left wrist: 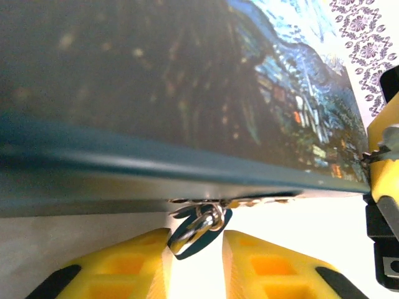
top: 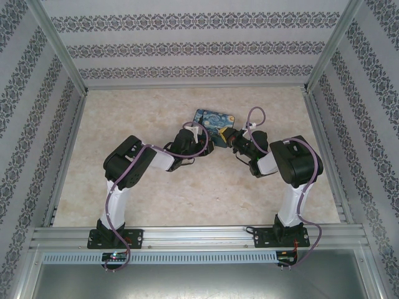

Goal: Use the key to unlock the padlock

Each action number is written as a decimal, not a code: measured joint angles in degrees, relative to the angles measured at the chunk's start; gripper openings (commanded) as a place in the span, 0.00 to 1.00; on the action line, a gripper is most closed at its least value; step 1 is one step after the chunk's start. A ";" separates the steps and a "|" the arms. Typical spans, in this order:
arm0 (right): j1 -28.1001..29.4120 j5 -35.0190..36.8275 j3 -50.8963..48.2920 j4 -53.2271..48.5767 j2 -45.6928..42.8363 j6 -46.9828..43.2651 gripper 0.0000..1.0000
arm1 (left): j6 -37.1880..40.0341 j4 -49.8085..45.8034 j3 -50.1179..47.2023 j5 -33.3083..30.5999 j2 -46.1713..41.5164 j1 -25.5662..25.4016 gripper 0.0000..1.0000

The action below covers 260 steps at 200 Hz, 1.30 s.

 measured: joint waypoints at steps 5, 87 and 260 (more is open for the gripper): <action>0.00 0.00 0.00 0.00 0.00 0.00 0.00 | -0.39 0.20 0.11 0.02 0.00 0.00 0.40; 0.00 0.02 -0.02 1.95 0.98 0.44 0.00 | -2.71 2.73 1.27 0.11 1.36 -0.35 0.46; 0.00 0.26 -0.87 7.43 3.19 2.10 0.00 | -11.85 15.56 -1.79 -6.73 3.89 -2.38 0.42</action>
